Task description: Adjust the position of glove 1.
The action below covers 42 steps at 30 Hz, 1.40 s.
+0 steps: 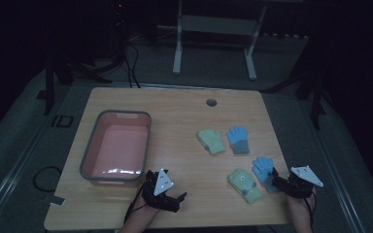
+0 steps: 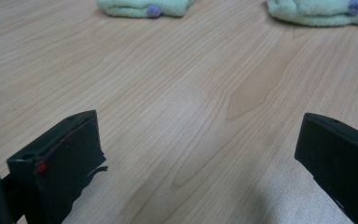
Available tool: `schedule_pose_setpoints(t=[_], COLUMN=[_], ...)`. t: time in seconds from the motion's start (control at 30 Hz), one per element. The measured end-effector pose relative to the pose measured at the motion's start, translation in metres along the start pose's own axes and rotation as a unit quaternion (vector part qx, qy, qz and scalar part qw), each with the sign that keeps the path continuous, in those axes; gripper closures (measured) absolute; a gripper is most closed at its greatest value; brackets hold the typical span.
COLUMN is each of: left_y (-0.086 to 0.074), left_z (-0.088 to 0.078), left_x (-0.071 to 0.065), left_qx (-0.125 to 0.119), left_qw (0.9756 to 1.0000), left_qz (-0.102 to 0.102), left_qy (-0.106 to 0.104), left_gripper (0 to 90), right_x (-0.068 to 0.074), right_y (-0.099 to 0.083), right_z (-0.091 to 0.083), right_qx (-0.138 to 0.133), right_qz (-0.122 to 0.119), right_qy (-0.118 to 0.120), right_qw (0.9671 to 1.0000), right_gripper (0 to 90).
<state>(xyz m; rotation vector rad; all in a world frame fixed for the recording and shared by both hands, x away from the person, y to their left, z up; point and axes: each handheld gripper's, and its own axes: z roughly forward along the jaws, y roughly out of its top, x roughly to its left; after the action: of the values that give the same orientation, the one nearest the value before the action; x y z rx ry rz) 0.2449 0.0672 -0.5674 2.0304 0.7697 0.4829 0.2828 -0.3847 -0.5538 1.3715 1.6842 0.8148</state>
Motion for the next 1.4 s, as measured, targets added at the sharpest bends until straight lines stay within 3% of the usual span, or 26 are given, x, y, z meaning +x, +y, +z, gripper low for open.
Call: schedule_pose_setpoints(t=[0.17, 0.43, 0.5, 0.8, 0.97, 1.1, 1.13, 1.2, 1.33, 1.4], left_y=[0.001, 0.001, 0.001, 0.001, 0.001, 0.001, 0.001, 0.001, 0.001, 0.001], left_z=[0.001, 0.003, 0.002, 0.003, 0.003, 0.002, 0.002, 0.002, 0.003, 0.003], left_x=[-0.002, -0.001, -0.001, 0.0, 0.0, 0.0, 0.0, 0.0, -0.001, -0.001], left_qx=[0.006, 0.012, 0.012, 0.013, 0.012, 0.01, 0.011, 0.012, 0.013, 0.013], left_qw=[0.9999, 0.9999, 0.9999, 0.9999, 0.9999, 0.9999, 0.9999, 0.9999, 0.9999, 0.9999], left_qz=[0.009, 0.003, 0.002, 0.0, -0.002, -0.004, -0.003, -0.001, 0.0, 0.003], left_qy=[0.006, 0.001, 0.002, 0.002, 0.0, 0.001, 0.001, 0.002, 0.002, 0.003], left_gripper=[0.8, 0.8, 0.8, 0.8, 0.8, 0.8, 0.8, 0.8, 0.8, 0.8], right_x=[-0.001, -0.001, -0.002, -0.001, -0.002, -0.001, -0.001, -0.004, -0.005, -0.005], right_y=[0.0, 0.001, 0.002, 0.006, 0.019, 0.034, 0.038, 0.047, 0.061, 0.068], right_z=[0.001, 0.003, 0.002, -0.002, -0.01, -0.016, -0.017, -0.017, -0.018, -0.019], right_qx=[0.014, 0.058, 0.073, 0.061, 0.066, 0.069, 0.074, 0.082, 0.073, 0.069], right_qz=[0.004, 0.003, 0.011, 0.001, 0.017, -0.001, 0.0, 0.014, 0.023, 0.025], right_qy=[-0.004, 0.018, 0.035, 0.03, 0.047, 0.049, 0.057, 0.084, 0.09, 0.11], right_qw=[0.9999, 0.9982, 0.9967, 0.9977, 0.9966, 0.9964, 0.9956, 0.993, 0.993, 0.9912], right_gripper=[10.7, 10.7, 10.7, 10.7, 10.7, 11.7, 16.0, 15.8, 15.9, 15.9])
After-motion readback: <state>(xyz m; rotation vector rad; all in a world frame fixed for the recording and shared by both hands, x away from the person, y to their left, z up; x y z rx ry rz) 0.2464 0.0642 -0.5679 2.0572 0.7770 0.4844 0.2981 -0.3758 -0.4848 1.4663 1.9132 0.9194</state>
